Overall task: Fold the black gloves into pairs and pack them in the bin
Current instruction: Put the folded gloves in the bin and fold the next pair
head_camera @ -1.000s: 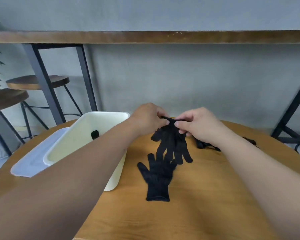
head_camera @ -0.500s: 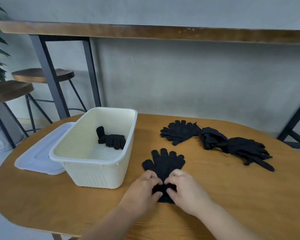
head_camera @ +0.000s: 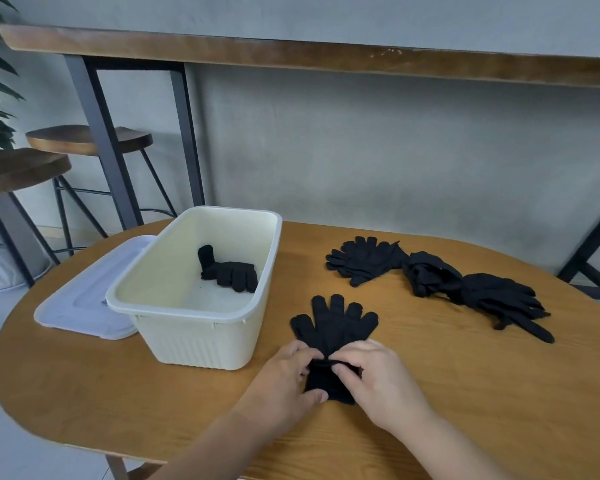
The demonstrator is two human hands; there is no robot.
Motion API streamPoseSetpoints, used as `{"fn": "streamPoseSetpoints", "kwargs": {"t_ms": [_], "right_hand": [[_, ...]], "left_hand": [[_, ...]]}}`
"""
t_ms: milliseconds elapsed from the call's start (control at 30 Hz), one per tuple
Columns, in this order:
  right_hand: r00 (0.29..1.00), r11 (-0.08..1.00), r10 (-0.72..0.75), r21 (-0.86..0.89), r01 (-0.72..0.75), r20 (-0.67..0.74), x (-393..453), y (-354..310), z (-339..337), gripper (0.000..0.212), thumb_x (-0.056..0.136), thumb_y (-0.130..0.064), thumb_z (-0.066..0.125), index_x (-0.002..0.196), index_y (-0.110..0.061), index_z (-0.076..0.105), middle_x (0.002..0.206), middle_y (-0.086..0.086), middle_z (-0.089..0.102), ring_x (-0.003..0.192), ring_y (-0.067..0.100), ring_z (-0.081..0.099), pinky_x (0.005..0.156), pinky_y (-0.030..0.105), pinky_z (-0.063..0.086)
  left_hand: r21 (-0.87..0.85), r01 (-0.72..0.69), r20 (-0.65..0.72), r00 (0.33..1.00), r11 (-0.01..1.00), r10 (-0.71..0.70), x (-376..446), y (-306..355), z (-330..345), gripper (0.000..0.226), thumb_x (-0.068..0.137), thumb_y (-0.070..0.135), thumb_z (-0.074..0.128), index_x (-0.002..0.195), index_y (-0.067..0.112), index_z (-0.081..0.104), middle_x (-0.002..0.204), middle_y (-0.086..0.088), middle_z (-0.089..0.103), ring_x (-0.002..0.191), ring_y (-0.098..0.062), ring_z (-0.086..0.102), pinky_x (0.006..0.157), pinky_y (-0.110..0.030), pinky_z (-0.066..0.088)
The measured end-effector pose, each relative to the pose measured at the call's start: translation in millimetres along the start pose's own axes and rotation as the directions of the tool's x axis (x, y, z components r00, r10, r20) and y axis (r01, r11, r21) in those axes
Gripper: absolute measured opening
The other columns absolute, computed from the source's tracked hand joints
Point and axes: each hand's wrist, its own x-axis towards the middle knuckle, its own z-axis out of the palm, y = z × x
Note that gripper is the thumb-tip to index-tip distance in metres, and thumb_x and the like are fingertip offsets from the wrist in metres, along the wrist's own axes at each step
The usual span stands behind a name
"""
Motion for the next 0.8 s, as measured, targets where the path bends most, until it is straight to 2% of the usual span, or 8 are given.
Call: {"fn": "streamPoseSetpoints", "kwargs": {"t_ms": [133, 300, 467, 533, 600, 667, 733, 800], "right_hand": [[0.996, 0.996, -0.07, -0.057, 0.073, 0.062, -8, 5, 4, 0.025, 0.096, -0.036, 0.056, 0.118, -0.036, 0.069, 0.113, -0.027, 0.062, 0.109, -0.008, 0.045, 0.094, 0.011, 0.039], [0.985, 0.979, -0.125, -0.146, 0.141, 0.116, -11, 7, 2, 0.028, 0.098, -0.038, 0.05, 0.121, -0.037, 0.067, 0.119, -0.025, 0.058, 0.113, -0.004, 0.044, 0.095, 0.016, 0.041], [0.976, 0.978, -0.091, -0.169, 0.125, 0.196, -12, 0, -7, 0.043, 0.095, -0.054, 0.043, 0.133, -0.039, 0.055, 0.132, -0.026, 0.046, 0.124, -0.003, 0.036, 0.104, 0.019, 0.034], [0.974, 0.977, -0.079, -0.177, 0.118, 0.213, -12, -2, -8, 0.046, 0.095, -0.057, 0.041, 0.135, -0.04, 0.052, 0.135, -0.025, 0.044, 0.127, -0.002, 0.034, 0.107, 0.02, 0.031], [0.972, 0.976, -0.092, -0.175, 0.132, 0.218, -13, -3, -10, 0.046, 0.096, -0.057, 0.038, 0.137, -0.039, 0.052, 0.139, -0.023, 0.044, 0.129, -0.002, 0.032, 0.108, 0.019, 0.026], [0.971, 0.976, -0.106, -0.162, 0.142, 0.214, -14, -3, -11, 0.047, 0.098, -0.056, 0.036, 0.137, -0.037, 0.053, 0.141, -0.022, 0.044, 0.13, -0.003, 0.031, 0.108, 0.018, 0.024], [0.972, 0.98, -0.108, -0.14, 0.139, 0.208, -14, -2, -13, 0.046, 0.099, -0.055, 0.034, 0.135, -0.036, 0.055, 0.14, -0.023, 0.046, 0.129, -0.005, 0.031, 0.109, 0.017, 0.024], [0.974, 0.988, -0.099, -0.1, 0.122, 0.204, -14, -1, -14, 0.042, 0.101, -0.052, 0.034, 0.13, -0.036, 0.06, 0.137, -0.023, 0.049, 0.127, -0.007, 0.032, 0.106, 0.016, 0.027]], "left_hand": [[-0.015, 0.007, -0.023, 1.0, 1.0, -0.007, -2, -3, 1, 0.05, 0.081, 0.034, 0.074, 0.127, 0.034, 0.053, 0.113, 0.027, 0.038, 0.094, 0.012, 0.046, 0.082, 0.0, 0.037], [-0.01, 0.002, -0.014, 1.0, 1.0, -0.002, -4, -6, 3, 0.037, 0.083, 0.036, 0.072, 0.118, 0.032, 0.059, 0.113, 0.027, 0.038, 0.096, 0.012, 0.047, 0.083, 0.0, 0.037], [-0.06, 0.068, -0.103, 0.992, 0.996, -0.074, 4, -1, -5, 0.024, 0.092, 0.017, 0.053, 0.112, 0.026, 0.061, 0.114, 0.019, 0.045, 0.088, -0.002, 0.055, 0.078, -0.008, 0.044], [0.047, 0.087, -0.18, 0.981, 0.995, -0.077, 15, 1, -7, 0.027, 0.097, 0.019, 0.048, 0.122, 0.023, 0.058, 0.12, 0.017, 0.044, 0.092, 0.001, 0.053, 0.081, -0.003, 0.04], [0.195, 0.038, -0.196, 0.981, 0.98, 0.001, 26, 0, -9, 0.035, 0.099, 0.031, 0.046, 0.133, 0.024, 0.052, 0.13, 0.016, 0.042, 0.111, -0.001, 0.046, 0.097, -0.01, 0.036], [0.329, -0.028, -0.094, 0.994, 0.944, 0.062, 37, -2, -9, 0.043, 0.1, 0.039, 0.041, 0.14, 0.025, 0.046, 0.14, 0.014, 0.036, 0.129, -0.006, 0.034, 0.11, -0.023, 0.029], [0.451, -0.028, 0.01, 1.0, 0.892, 0.026, 41, -6, -9, 0.048, 0.101, 0.045, 0.033, 0.145, 0.025, 0.038, 0.148, 0.011, 0.029, 0.137, -0.011, 0.025, 0.115, -0.03, 0.024], [0.528, 0.016, 0.004, 1.0, 0.849, -0.021, 41, -9, -7, 0.052, 0.101, 0.05, 0.027, 0.146, 0.026, 0.032, 0.153, 0.008, 0.024, 0.14, -0.014, 0.022, 0.116, -0.032, 0.021]]}}
